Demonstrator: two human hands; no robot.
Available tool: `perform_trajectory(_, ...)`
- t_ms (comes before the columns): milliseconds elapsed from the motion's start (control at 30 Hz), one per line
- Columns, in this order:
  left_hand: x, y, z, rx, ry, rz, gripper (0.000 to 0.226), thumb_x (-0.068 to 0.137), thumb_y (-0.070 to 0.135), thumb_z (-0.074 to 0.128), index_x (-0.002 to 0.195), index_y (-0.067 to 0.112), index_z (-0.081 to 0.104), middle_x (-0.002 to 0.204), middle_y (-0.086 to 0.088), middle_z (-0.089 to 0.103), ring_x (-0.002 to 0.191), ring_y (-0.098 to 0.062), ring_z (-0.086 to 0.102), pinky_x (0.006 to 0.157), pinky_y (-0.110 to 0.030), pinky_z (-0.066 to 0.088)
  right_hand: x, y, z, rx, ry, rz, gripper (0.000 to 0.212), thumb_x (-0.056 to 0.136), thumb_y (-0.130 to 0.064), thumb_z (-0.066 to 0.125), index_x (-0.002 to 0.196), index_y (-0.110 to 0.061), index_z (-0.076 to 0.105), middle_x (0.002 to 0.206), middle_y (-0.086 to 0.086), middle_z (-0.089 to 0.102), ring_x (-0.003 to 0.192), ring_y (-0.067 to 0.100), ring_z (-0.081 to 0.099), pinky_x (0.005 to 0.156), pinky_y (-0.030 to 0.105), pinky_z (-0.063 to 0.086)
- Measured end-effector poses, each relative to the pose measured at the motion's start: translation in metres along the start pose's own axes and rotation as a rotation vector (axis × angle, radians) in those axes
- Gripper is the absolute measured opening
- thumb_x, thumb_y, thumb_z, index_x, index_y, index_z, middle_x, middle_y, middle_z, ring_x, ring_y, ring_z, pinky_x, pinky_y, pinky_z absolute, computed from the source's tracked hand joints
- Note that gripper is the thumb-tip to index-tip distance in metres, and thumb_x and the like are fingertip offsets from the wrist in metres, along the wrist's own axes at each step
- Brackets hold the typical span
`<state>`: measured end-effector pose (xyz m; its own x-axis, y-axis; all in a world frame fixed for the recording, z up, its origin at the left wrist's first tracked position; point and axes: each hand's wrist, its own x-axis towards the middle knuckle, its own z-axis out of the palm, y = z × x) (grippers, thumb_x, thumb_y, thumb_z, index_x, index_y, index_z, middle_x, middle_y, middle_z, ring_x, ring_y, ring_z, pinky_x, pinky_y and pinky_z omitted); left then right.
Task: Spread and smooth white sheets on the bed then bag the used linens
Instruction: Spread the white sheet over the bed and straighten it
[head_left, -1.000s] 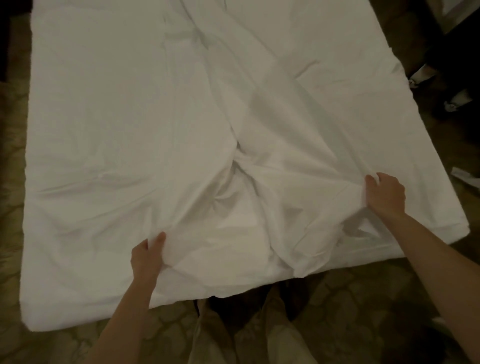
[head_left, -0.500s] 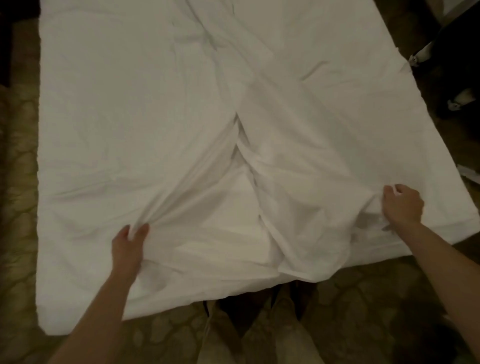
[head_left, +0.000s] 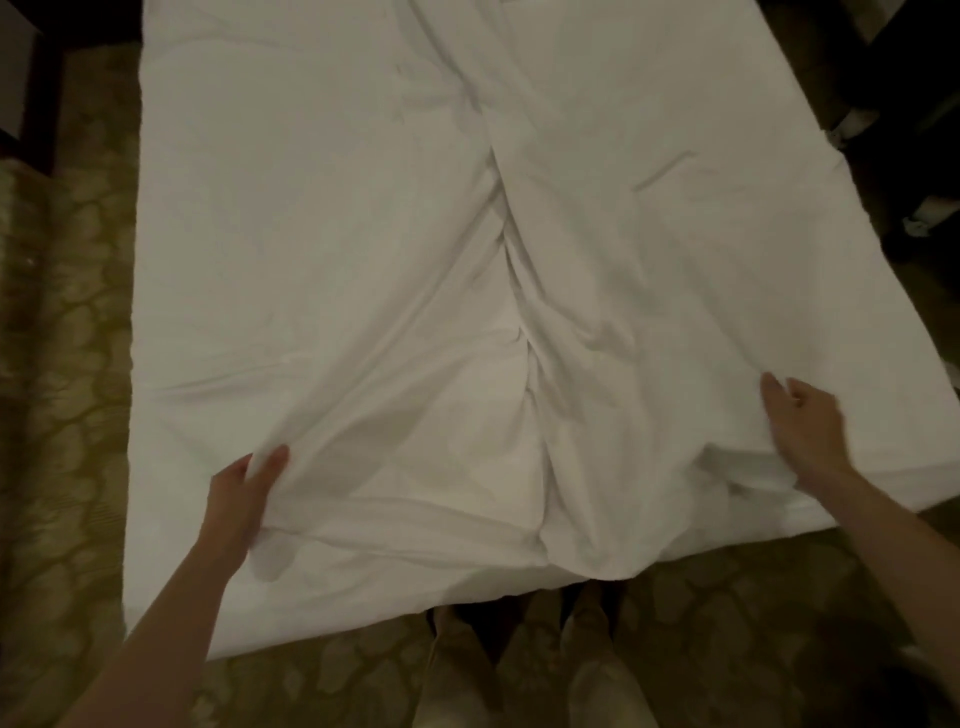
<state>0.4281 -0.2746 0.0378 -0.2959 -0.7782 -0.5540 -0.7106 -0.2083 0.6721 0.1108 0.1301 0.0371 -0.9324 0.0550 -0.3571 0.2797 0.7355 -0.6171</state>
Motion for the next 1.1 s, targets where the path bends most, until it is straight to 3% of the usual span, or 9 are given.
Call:
perform_trajectory(167,-0.026,0.011,0.017,-0.181,-0.115,-0.107,0.026,0.09,0.024,0.065,0.108,0.005,0.066,0.097,-0.014,0.07,0.087,-0.031,0.065,0.082,-0.041,0.052,-0.072,-0.081,0.058,0.092,-0.256,-0.174,0.041,0.101,-0.028,0.047,0.06,-0.021,0.044,0.06,-0.002,0.047,0.063,0.016,0.043,0.055,0.029,0.03)
perform_trajectory(267,-0.042,0.026,0.021,-0.209,-0.245,-0.107,0.027,0.09,0.022,0.065,0.109,0.004,0.067,0.099,-0.016,0.073,0.091,-0.034,0.069,0.084,-0.045,0.055,-0.13,-0.12,0.104,-0.001,-0.477,-0.275,0.029,0.102,-0.03,0.044,0.108,-0.015,0.068,0.11,0.006,0.068,0.104,0.019,0.06,0.085,0.026,0.042)
perform_trajectory(367,-0.059,0.045,0.024,-0.262,-0.369,-0.104,0.028,0.089,0.021,0.065,0.111,0.004,0.067,0.105,-0.019,0.071,0.093,-0.032,0.069,0.084,-0.043,0.055,-0.189,-0.143,0.145,-0.096,-0.655,-0.444,0.043,0.103,-0.033,0.04,0.145,-0.023,0.041,0.138,0.006,0.055,0.126,0.02,0.052,0.105,0.02,0.032)
perform_trajectory(500,-0.076,0.067,0.015,-0.386,-0.436,-0.165,0.035,0.103,0.031,0.038,0.105,0.01,0.066,0.095,-0.007,0.073,0.09,-0.019,0.067,0.072,-0.025,0.054,-0.252,-0.159,0.18,-0.166,-0.771,-0.62,0.054,0.105,-0.031,0.031,0.15,-0.033,0.001,0.113,0.017,0.067,0.098,0.029,0.065,0.094,0.034,0.048)
perform_trajectory(633,-0.059,0.059,-0.008,-0.406,-0.453,-0.206,0.038,0.093,0.042,0.057,0.114,0.011,0.065,0.107,-0.01,0.073,0.102,-0.026,0.066,0.086,-0.033,0.05,-0.27,-0.166,0.197,-0.173,-0.807,-0.638,0.051,0.104,-0.034,0.032,0.153,-0.027,0.02,0.109,0.016,0.067,0.092,0.03,0.065,0.088,0.038,0.051)
perform_trajectory(700,-0.045,0.05,-0.013,-0.278,-0.42,-0.191,0.034,0.084,0.025,0.072,0.111,0.005,0.066,0.099,-0.015,0.073,0.096,-0.032,0.069,0.076,-0.034,0.053,-0.273,-0.165,0.202,-0.105,-0.923,-0.608,0.051,0.101,-0.032,0.042,0.149,-0.024,0.028,0.115,0.014,0.065,0.094,0.03,0.064,0.089,0.04,0.051)
perform_trajectory(800,-0.03,0.039,-0.019,-0.173,-0.331,-0.212,0.019,0.09,0.005,0.056,0.102,-0.006,0.065,0.087,-0.022,0.071,0.078,-0.033,0.068,0.063,-0.032,0.052,-0.277,-0.156,0.206,-0.038,-1.077,-0.54,0.051,0.093,-0.029,0.058,0.142,-0.028,0.044,0.11,0.008,0.065,0.089,0.02,0.06,0.087,0.032,0.049)
perform_trajectory(933,-0.002,0.035,-0.04,-0.214,-0.275,-0.206,0.02,0.096,0.002,0.047,0.11,-0.007,0.058,0.06,-0.008,0.069,0.048,-0.018,0.065,0.042,-0.025,0.052,-0.264,-0.132,0.2,0.26,-0.835,-0.24,0.039,0.081,-0.044,0.06,0.099,-0.012,0.073,0.082,0.003,0.07,0.075,0.011,0.062,0.079,0.035,0.051)
perform_trajectory(1100,0.044,0.026,-0.083,-0.165,-0.098,-0.154,0.029,0.1,0.012,0.046,0.122,-0.006,0.054,0.092,-0.018,0.063,0.078,-0.03,0.059,0.071,-0.039,0.049,-0.207,-0.073,0.172,0.211,-0.236,0.019,0.009,0.092,-0.01,0.058,0.098,-0.013,0.063,0.094,0.0,0.062,0.088,0.016,0.058,0.081,0.028,0.045)
